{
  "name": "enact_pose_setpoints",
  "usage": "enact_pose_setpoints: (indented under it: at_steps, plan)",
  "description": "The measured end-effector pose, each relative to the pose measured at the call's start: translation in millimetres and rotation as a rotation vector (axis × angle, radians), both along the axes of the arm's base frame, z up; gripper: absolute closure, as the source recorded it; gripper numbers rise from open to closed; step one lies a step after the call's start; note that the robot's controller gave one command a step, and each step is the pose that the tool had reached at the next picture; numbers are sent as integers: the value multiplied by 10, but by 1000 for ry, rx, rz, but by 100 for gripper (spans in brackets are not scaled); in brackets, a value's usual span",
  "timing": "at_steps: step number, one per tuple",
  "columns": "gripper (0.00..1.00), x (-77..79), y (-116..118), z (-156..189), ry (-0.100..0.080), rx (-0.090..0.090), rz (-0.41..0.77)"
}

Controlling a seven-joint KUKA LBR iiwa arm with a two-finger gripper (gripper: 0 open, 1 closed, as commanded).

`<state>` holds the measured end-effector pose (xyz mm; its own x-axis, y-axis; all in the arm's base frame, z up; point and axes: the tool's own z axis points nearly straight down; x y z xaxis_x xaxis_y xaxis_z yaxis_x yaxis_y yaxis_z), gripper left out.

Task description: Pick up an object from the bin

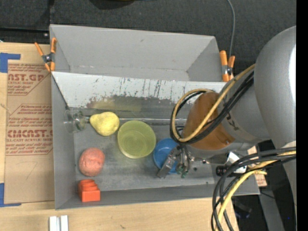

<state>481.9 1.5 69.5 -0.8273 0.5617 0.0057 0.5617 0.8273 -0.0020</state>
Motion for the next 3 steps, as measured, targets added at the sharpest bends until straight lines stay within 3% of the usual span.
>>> enact_pose_setpoints:
  at_steps: [3]
  plan:
    - [100,-4,4,33,0,0,0]
